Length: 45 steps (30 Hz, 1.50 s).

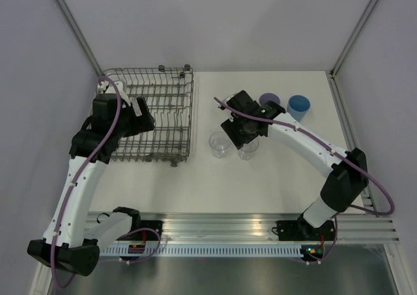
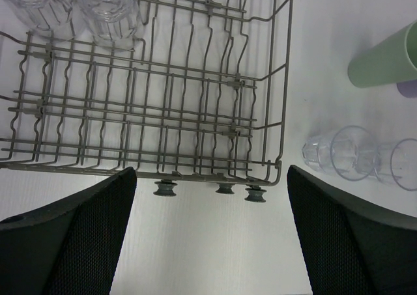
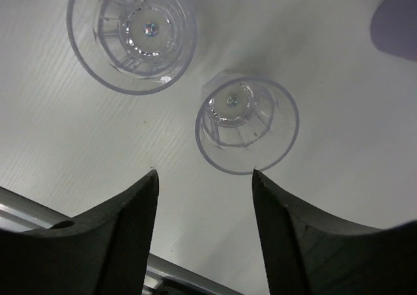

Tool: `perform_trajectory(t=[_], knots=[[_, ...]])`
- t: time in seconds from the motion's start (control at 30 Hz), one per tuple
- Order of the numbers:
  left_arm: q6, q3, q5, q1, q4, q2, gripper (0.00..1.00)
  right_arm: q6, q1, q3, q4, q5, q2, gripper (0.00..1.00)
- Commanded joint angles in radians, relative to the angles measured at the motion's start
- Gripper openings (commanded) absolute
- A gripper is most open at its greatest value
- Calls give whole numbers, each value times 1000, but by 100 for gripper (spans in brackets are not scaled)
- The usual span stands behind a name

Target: Unload the cups from the dish rack

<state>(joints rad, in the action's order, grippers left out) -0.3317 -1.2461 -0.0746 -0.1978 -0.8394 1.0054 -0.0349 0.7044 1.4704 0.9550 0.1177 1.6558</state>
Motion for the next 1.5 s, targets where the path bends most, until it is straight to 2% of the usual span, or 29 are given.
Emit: perform_trajectory(t=[0.0, 0.03, 0.13, 0.2, 0.27, 0.37, 0.47, 0.6, 0.9, 1.07, 1.47], knots=[[-62, -56, -105, 3, -1, 25, 100, -11, 3, 39, 18, 19, -114, 68], [-82, -65, -117, 3, -3, 32, 100, -17, 3, 36, 2, 23, -155, 77], [-136, -90, -181, 4, -4, 71, 100, -26, 1, 10, -59, 27, -253, 94], [-165, -104, -236, 5, -4, 93, 100, -31, 3, -33, -111, 16, -309, 94], [-211, -127, -267, 5, -1, 128, 100, -51, 3, -108, -232, 17, -408, 98], [-260, -168, -317, 17, -1, 200, 100, -100, 3, -237, -413, -13, -553, 98], [-245, -236, -278, 55, 0, 301, 100, -167, 3, -350, -589, -50, -683, 98], [-248, -324, -269, 98, -1, 418, 99, -233, 3, -429, -665, -52, -816, 98], [-221, -493, -125, 238, -15, 732, 100, -263, 4, -447, -619, -144, -866, 98], [-191, -565, -41, 273, -18, 858, 100, -276, 3, -481, -636, -79, -906, 98], [-171, -670, -68, 296, -59, 1101, 100, -292, 3, -516, -650, -108, -907, 98]])
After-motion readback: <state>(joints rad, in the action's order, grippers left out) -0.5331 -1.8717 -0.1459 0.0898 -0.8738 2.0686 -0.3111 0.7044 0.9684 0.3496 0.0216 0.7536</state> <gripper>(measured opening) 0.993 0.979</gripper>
